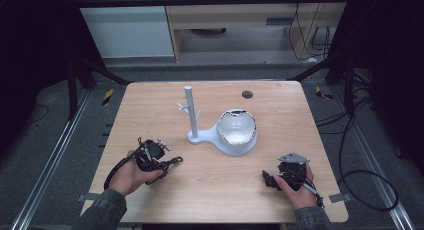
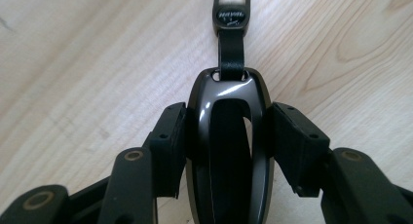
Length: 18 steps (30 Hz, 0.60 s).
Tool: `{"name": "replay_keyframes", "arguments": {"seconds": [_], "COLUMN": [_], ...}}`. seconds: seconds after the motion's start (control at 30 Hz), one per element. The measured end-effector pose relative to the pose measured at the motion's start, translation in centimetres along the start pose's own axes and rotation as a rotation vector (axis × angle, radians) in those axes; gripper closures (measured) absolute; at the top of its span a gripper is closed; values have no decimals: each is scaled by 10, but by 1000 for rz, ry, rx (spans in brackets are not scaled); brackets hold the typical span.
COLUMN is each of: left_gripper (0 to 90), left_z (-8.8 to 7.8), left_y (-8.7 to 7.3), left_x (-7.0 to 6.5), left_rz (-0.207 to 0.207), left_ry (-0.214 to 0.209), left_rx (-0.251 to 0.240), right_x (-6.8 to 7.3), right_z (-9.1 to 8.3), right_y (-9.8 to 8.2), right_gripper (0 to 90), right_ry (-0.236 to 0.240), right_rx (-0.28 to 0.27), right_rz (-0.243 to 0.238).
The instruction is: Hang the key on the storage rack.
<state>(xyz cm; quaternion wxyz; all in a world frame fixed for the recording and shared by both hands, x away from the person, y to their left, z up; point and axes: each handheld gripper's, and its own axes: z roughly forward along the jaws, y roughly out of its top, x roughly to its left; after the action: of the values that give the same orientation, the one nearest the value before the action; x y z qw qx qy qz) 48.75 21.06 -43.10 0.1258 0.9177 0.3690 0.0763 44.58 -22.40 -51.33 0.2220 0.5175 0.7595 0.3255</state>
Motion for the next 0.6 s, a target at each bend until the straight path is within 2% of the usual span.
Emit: {"name": "replay_keyframes", "arguments": {"seconds": [0.03,0.27,0.6], "left_gripper": [490,490,491], "left_z": [-7,-20,-38], "left_y": [1,4,10], "left_x": [0,0,3], "left_rz": [5,26,32], "left_ry": [5,21,37], "left_rx": [-16,-24,-43], "right_x": [0,0,0], "right_z": [0,0,0], "right_y": [0,0,0], "right_gripper": [5,5,5], "right_ry": [0,0,0], "right_rx": [0,0,0], "right_rz": [0,0,-1]}}
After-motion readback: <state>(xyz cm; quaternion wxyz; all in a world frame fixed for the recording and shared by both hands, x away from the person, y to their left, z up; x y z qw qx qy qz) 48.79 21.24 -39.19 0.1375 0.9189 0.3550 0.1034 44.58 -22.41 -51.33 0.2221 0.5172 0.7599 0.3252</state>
